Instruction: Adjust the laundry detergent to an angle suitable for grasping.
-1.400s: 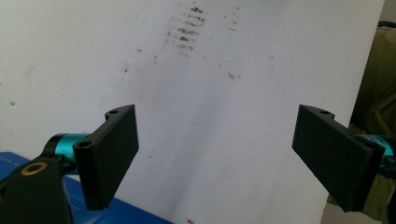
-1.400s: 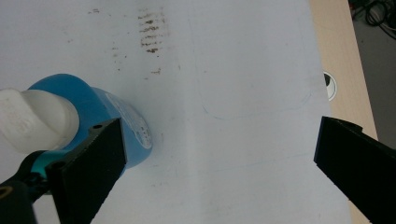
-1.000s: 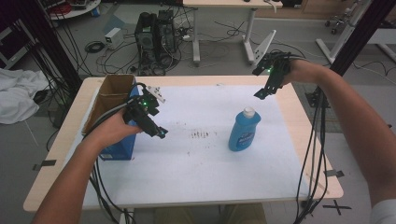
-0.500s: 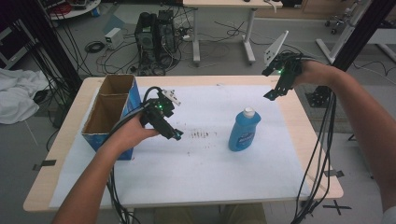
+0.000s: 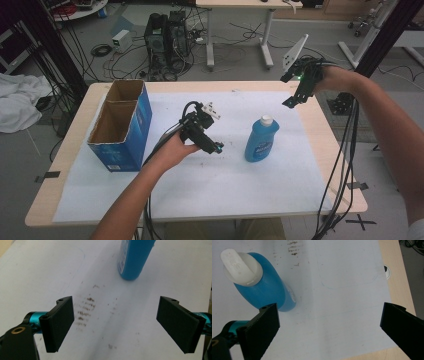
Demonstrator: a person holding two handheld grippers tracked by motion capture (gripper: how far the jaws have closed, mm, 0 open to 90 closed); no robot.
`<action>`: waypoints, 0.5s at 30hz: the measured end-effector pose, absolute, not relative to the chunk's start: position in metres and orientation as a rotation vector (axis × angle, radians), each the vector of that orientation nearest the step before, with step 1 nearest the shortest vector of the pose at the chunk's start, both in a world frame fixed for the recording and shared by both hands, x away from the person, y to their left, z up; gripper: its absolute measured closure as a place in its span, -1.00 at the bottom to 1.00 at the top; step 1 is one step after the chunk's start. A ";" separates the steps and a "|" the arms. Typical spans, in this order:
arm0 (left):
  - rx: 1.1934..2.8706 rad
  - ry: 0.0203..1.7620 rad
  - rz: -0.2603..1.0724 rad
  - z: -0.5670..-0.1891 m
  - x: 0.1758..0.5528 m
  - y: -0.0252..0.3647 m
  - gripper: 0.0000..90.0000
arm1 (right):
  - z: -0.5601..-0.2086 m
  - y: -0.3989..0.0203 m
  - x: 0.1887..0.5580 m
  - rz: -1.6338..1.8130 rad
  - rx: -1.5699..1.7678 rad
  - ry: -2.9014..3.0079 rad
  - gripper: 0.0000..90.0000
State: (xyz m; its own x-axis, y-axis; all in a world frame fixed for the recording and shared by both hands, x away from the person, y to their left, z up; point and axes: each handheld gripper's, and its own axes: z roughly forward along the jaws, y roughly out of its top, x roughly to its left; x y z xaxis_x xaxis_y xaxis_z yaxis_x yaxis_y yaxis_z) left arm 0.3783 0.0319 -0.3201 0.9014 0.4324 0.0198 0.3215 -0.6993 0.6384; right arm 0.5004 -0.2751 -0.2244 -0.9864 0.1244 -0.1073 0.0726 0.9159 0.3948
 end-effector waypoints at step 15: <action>2.264 0.533 0.210 -0.339 0.377 0.005 -0.68 | -0.224 -0.275 0.501 0.600 0.157 2.943 -0.97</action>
